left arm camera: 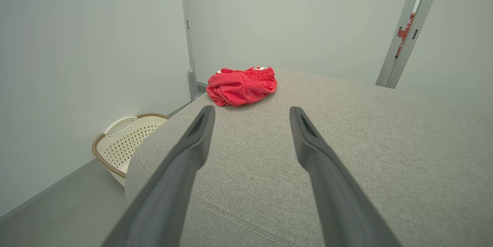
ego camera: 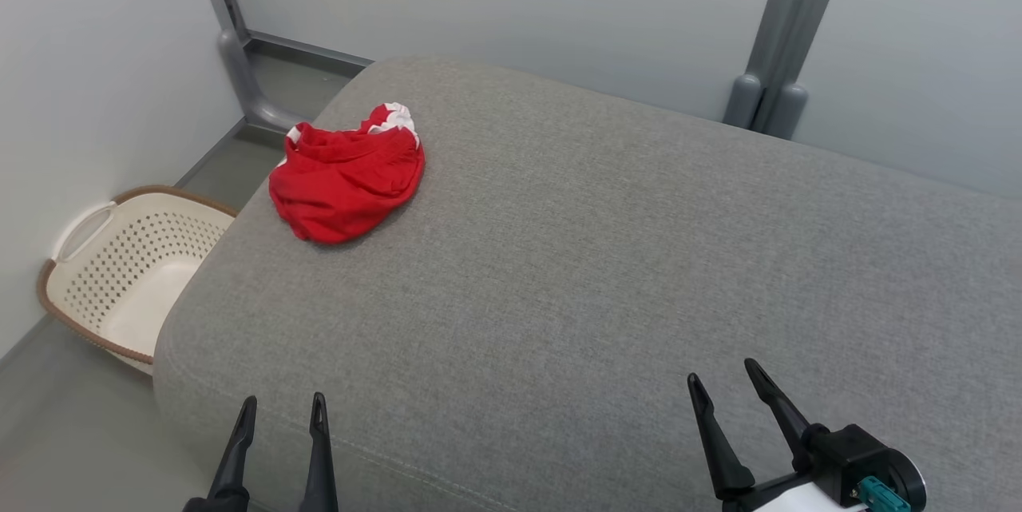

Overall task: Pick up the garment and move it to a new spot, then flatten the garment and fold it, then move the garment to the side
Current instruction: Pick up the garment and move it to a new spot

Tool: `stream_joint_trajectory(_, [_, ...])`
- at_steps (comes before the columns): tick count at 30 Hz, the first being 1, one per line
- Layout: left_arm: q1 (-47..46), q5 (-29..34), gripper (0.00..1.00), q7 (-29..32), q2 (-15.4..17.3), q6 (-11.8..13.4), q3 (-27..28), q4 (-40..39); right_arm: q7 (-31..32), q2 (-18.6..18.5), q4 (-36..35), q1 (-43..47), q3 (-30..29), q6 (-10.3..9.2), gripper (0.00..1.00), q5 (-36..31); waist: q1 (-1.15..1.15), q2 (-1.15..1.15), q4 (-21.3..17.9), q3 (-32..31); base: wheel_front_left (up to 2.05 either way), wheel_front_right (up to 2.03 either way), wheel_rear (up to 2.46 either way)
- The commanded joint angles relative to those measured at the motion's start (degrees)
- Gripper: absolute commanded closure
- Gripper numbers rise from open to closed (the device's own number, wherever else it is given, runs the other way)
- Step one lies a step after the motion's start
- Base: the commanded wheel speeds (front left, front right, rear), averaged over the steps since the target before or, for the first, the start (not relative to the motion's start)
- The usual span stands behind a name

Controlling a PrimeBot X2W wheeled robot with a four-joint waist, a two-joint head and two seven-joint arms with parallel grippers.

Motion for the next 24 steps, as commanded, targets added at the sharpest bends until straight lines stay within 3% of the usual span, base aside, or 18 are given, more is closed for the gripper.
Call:
stream_joint_trajectory(1, [0.92, 0.09, 0.0, -0.01, 0.1, -0.02, 0.01, -0.22, -0.14, -0.03, 0.2, -0.01, -0.08, -0.05, 0.0, -0.08, 0.0, 0.0, 1.88, 0.0, 0.0, 0.0, 0.0])
stream_joint_trajectory(16, [-0.37, -0.59, 0.0, 0.0, 0.1, 1.5, -0.9, -1.51, -0.14, -1.88, 0.12, -1.94, 0.76, -0.05, 0.0, -0.29, 0.0, 0.0, 3.19, 3.01, 0.0, 0.0, 0.0])
stream_joint_trajectory(24, [-10.35, 0.15, 0.0, 0.0, 0.07, -0.65, -1.05, -3.32, -0.14, -7.05, -1.79, -5.59, 0.46, -0.05, 0.0, -2.03, 0.0, 0.0, 2.27, 13.49, 0.0, 0.0, 0.0])
